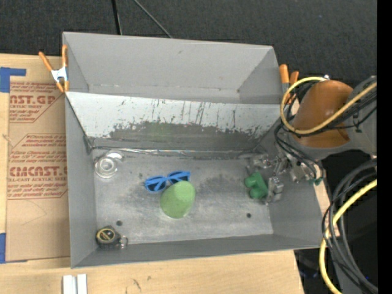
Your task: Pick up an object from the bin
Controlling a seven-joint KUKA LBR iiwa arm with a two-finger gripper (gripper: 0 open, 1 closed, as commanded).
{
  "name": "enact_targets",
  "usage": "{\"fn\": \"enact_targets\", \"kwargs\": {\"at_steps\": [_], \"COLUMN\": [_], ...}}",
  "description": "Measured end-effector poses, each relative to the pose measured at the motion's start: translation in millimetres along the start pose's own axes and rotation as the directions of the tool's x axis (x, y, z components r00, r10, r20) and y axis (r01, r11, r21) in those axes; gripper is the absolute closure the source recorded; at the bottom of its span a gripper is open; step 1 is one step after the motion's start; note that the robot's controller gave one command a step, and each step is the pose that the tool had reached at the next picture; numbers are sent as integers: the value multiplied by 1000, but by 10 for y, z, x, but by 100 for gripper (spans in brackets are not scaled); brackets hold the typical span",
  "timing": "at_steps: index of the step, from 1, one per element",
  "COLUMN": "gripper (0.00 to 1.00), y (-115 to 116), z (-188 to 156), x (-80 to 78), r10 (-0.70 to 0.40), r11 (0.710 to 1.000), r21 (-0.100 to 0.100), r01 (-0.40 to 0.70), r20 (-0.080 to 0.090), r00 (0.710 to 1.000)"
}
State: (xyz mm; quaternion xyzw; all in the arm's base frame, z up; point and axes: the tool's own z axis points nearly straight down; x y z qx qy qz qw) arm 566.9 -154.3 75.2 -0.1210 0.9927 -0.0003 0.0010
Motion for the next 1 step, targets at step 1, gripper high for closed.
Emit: {"fn": "enact_targets", "kwargs": {"at_steps": [1], "gripper": [100], "y": [170], "z": [-1692], "x": [102], "r10": [-52], "r11": [999], "r21": [4], "r01": [52], "r20": [8], "r00": [999]}}
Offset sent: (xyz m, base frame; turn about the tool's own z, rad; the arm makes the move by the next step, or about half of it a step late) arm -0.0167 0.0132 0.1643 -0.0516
